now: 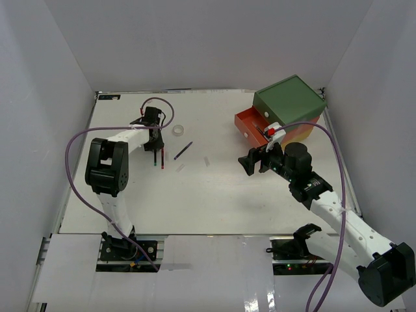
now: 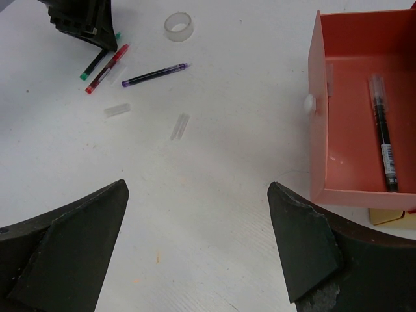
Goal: Sort the stationery into containers
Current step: Pick up the pen from the center of the board.
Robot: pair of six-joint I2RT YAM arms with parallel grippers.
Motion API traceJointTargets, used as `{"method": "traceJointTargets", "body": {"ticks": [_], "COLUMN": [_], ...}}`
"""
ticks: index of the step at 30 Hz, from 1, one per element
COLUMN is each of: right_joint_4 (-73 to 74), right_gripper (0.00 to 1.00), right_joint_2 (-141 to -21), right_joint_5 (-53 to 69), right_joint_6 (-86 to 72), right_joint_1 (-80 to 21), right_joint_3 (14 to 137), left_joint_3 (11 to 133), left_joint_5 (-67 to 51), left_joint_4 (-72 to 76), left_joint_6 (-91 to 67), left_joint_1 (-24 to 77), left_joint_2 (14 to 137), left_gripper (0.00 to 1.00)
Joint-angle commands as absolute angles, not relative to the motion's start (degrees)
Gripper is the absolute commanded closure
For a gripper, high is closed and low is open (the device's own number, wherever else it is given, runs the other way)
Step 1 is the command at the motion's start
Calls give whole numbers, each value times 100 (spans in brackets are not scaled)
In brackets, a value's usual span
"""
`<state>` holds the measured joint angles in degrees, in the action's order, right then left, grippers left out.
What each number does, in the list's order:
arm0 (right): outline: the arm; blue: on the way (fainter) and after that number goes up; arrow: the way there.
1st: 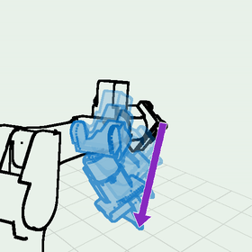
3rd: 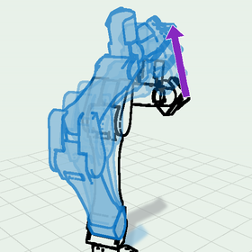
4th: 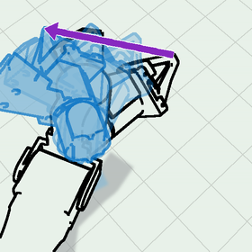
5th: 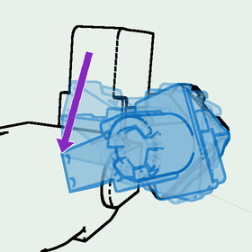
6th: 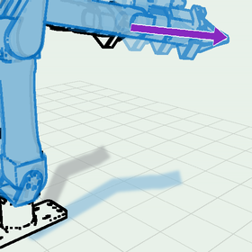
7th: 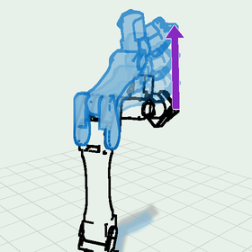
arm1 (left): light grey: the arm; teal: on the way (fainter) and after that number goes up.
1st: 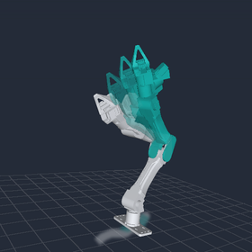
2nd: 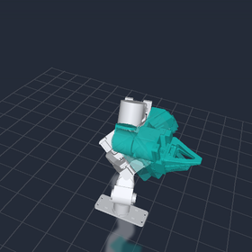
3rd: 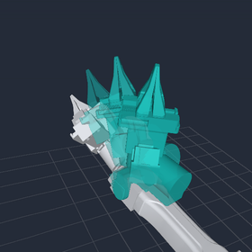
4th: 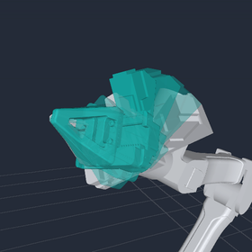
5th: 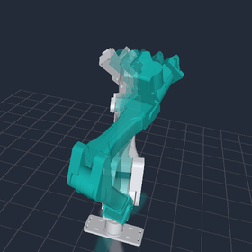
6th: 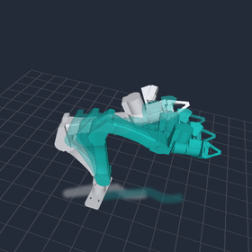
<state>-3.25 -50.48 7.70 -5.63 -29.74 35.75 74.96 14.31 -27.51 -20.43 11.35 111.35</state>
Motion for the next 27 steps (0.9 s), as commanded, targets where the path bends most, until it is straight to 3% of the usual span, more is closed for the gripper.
{"method": "traceJointTargets", "body": {"ticks": [1,7,14,21,27], "right_joint_4": [-598,-598,-580,-580,-597], "right_gripper": [6,5,5,5,3], "right_joint_2": [-4940,-4983,-5010,-5097,-5273], "right_joint_5": [809,888,984,1476,2091], "right_joint_6": [-571,-545,-475,-448,-580], "right_joint_1": [-2971,-2979,-2979,-2979,-2988], "right_joint_3": [3533,3533,3560,3691,4078], "left_joint_3": [7646,7594,7673,7664,6813], "left_joint_5": [1424,1371,1283,599,-1307], "left_joint_4": [-2874,-2874,-2839,-2611,-1592], "left_joint_6": [-2013,-2004,-1864,-1749,-1302], "left_joint_1": [1081,1055,1055,1055,1090], "left_joint_2": [11144,11215,10847,9715,8510], "left_gripper": [58,78,95,100,100]}}
